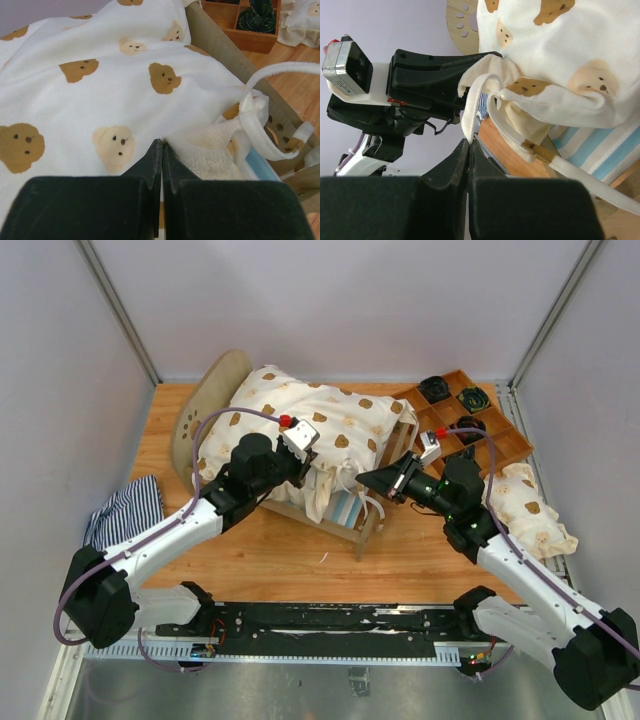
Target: Set up the pet bed
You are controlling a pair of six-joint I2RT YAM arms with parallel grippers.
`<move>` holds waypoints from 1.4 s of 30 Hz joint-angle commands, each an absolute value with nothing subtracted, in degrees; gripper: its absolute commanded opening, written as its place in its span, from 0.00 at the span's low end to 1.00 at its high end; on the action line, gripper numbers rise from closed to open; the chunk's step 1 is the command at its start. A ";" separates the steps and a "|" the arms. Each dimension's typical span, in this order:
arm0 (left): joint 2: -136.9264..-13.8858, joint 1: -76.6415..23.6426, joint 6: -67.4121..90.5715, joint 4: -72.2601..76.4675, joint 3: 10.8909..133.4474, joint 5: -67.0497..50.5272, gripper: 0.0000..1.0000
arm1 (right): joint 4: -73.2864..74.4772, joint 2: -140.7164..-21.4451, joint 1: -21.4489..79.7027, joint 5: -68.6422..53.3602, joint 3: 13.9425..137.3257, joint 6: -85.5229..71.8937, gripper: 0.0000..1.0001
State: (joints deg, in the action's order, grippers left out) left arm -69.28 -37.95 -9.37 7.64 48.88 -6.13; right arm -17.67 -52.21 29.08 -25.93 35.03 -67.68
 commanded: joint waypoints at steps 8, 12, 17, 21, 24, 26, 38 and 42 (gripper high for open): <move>-68.38 -37.00 -7.25 7.46 48.20 -4.69 0.00 | -27.12 -56.50 33.73 -27.70 35.68 -74.57 0.00; -67.73 -36.61 -6.96 7.29 47.78 -4.25 0.00 | -28.39 -57.87 36.58 -27.07 37.33 -75.15 0.00; -67.22 -36.30 -6.75 7.37 47.63 -4.70 0.00 | -26.46 -58.25 37.23 -25.32 36.05 -73.28 0.00; -67.11 -36.21 -6.48 7.38 47.38 -5.03 0.00 | -25.87 -57.92 37.13 -21.09 32.22 -70.74 0.00; -67.17 -36.21 -6.14 7.53 47.24 -5.24 0.00 | -22.65 -57.17 36.95 -16.87 30.95 -67.42 0.00; -67.20 -36.21 -5.89 7.55 47.20 -5.35 0.00 | -20.00 -55.92 37.00 -14.86 31.08 -65.15 0.00; -66.29 -36.15 -3.98 8.42 45.21 -6.72 0.00 | 4.80 -52.37 38.01 -10.15 37.58 -43.55 0.16; -66.19 -36.12 -2.71 8.82 44.37 -8.19 0.00 | 16.49 -50.75 38.08 -10.67 41.55 -36.25 0.33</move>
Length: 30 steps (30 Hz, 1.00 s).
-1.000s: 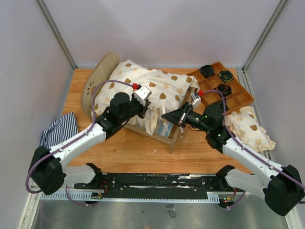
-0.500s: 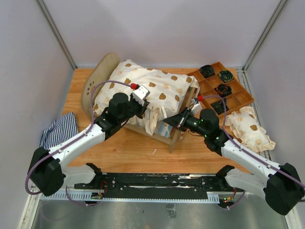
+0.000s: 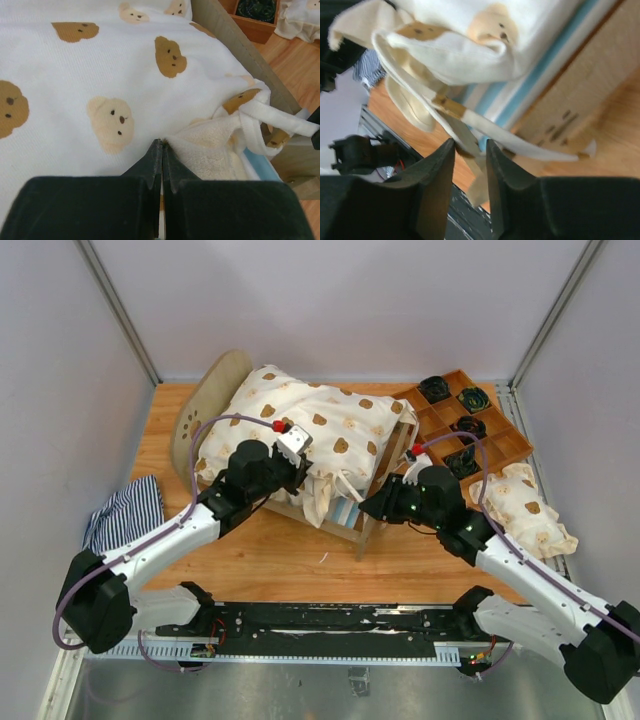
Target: Set up the pet bed
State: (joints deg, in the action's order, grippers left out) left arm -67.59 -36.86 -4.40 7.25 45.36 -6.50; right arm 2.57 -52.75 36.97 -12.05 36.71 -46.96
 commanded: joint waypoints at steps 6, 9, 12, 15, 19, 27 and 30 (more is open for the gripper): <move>-65.66 -36.14 -1.57 10.29 43.60 -9.56 0.00 | 27.16 -45.37 45.16 -2.07 44.52 -35.60 0.52; -65.70 -36.13 -1.37 10.65 44.00 -9.90 0.00 | 26.90 -44.65 49.57 4.01 42.47 -39.91 0.56; -66.19 -36.12 -0.88 10.60 44.45 -9.91 0.00 | 23.08 -45.83 53.30 8.07 40.07 -42.08 0.58; -66.68 -36.14 -0.51 9.52 44.82 -9.56 0.00 | 22.43 -48.30 56.07 14.15 41.25 -42.56 0.59; -66.54 -36.15 0.52 10.41 43.89 -8.90 0.00 | 20.08 -52.59 57.04 18.97 42.76 -42.43 0.61; -67.95 -36.13 1.72 8.95 44.57 -7.32 0.00 | 24.91 -61.77 57.04 27.93 46.97 -40.70 0.54; -67.62 -36.13 2.42 8.79 44.26 -6.53 0.00 | 24.96 -63.81 56.95 30.30 47.66 -38.64 0.38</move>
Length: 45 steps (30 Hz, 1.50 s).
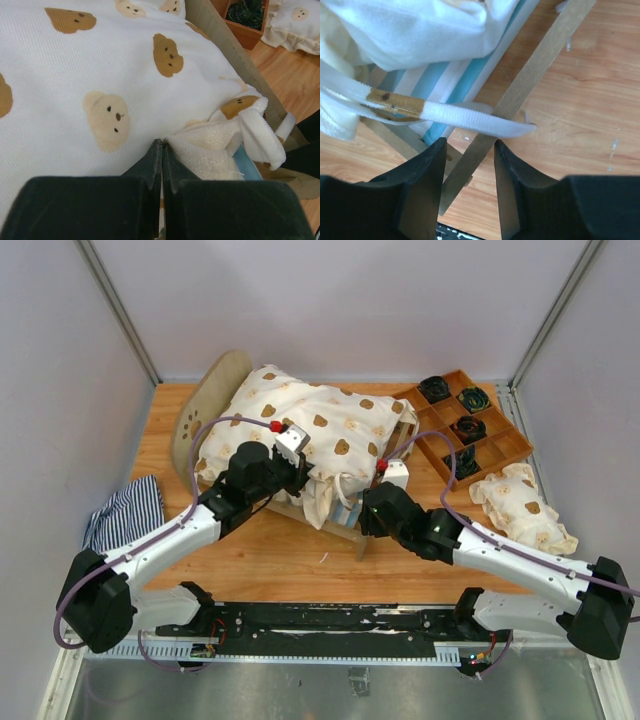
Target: Set up the pet bed
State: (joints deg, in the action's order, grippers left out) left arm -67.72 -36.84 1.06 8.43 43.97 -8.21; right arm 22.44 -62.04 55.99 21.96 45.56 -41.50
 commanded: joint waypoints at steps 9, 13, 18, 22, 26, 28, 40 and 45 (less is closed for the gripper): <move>-62.69 -36.21 5.37 5.98 42.43 -6.94 0.00 | 20.76 -63.37 56.89 17.57 45.58 -24.77 0.12; -59.41 -36.21 7.21 5.91 40.38 -8.45 0.00 | 19.10 -59.87 56.76 13.93 43.54 -18.62 0.09; -59.21 -36.21 8.68 10.35 37.65 -10.19 0.00 | 16.81 -58.81 48.58 12.52 43.78 -13.72 0.09; -65.34 -36.19 6.94 11.43 40.70 -10.53 0.00 | 14.45 -60.93 43.28 10.73 45.84 -11.15 0.10; -69.99 -36.17 5.71 13.98 43.28 -10.91 0.00 | 13.01 -63.95 42.10 10.19 48.04 -9.96 0.13; -71.95 -36.14 5.40 15.27 44.34 -10.39 0.00 | 12.77 -65.57 41.93 11.25 49.05 -10.10 0.17; -78.73 -35.96 5.53 19.43 45.90 -9.79 0.00 | 16.12 -70.23 41.78 19.87 55.63 -11.53 0.44; -79.03 -35.65 5.68 19.90 45.42 -10.05 0.00 | 27.81 -64.99 44.00 24.44 57.22 -26.01 0.56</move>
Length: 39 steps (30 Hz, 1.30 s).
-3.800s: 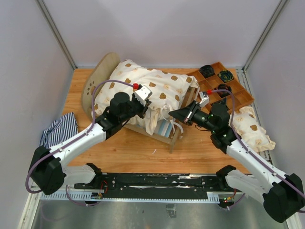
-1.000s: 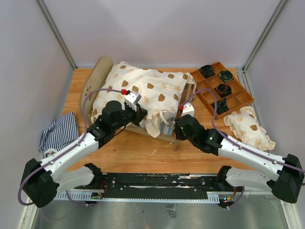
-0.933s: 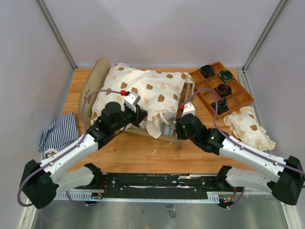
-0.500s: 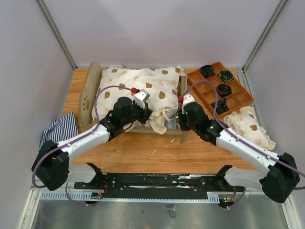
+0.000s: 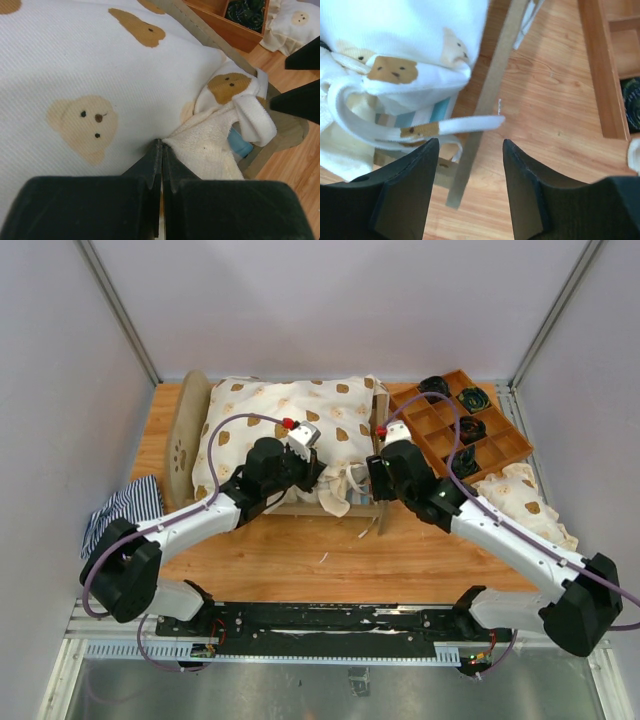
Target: Set up the pet bed
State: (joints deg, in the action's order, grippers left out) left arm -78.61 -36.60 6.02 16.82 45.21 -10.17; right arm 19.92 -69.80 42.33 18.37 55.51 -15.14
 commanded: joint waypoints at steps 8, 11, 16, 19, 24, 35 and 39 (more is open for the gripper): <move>-78.34 -34.98 7.33 21.12 44.96 -11.24 0.00 | 28.13 -54.38 58.36 36.80 46.34 -51.41 0.49; -77.85 -34.85 8.18 21.71 44.55 -12.07 0.00 | 19.81 -53.90 63.84 39.38 40.24 -57.04 0.45; -76.92 -34.55 8.75 21.75 43.57 -12.35 0.00 | 18.57 -61.65 67.23 45.32 39.12 -64.24 0.44; -76.74 -34.39 9.32 21.92 43.19 -12.64 0.00 | 17.08 -66.37 67.24 47.97 39.19 -66.82 0.43; -76.76 -34.23 10.86 24.03 42.05 -12.80 0.00 | 15.20 -76.36 67.24 55.02 39.73 -72.09 0.42; -78.87 -33.71 11.70 24.79 42.33 -13.01 0.00 | 16.44 -89.51 67.15 58.88 44.95 -76.53 0.40; -79.31 -33.59 12.20 25.22 42.41 -13.33 0.00 | 20.68 -93.81 67.01 59.33 47.43 -80.80 0.40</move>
State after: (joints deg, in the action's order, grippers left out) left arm -78.32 -34.54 11.46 22.52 42.72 -12.80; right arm 15.77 -90.41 66.63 55.09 44.84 -74.91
